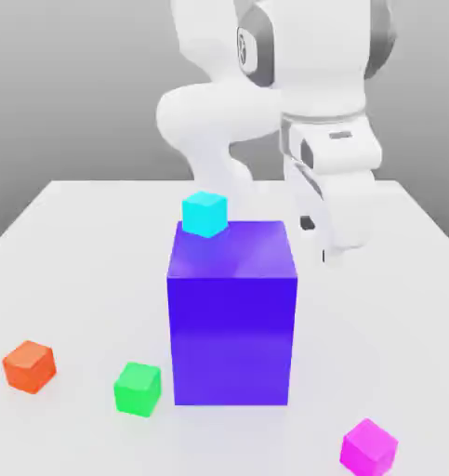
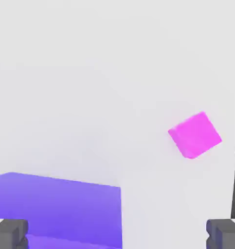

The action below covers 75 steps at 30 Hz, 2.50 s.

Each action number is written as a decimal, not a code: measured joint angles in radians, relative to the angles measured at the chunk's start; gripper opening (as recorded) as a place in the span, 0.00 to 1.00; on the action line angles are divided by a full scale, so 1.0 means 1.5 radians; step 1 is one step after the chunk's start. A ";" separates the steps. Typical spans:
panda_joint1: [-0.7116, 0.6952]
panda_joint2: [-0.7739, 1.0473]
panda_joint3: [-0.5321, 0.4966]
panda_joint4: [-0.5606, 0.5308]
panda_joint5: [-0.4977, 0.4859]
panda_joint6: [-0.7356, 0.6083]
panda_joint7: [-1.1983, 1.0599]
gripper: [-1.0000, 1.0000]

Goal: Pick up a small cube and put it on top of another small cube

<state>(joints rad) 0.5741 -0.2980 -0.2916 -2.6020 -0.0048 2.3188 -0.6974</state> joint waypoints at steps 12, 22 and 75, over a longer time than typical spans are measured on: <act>0.042 0.295 0.013 0.114 0.115 0.171 -0.247 1.00; -0.004 0.509 0.079 0.179 0.152 0.311 -0.376 1.00; -0.205 0.304 -0.153 -0.088 0.201 0.361 -0.511 1.00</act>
<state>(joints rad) 0.2660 0.1579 -0.5206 -2.7343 0.2964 2.8603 -1.4642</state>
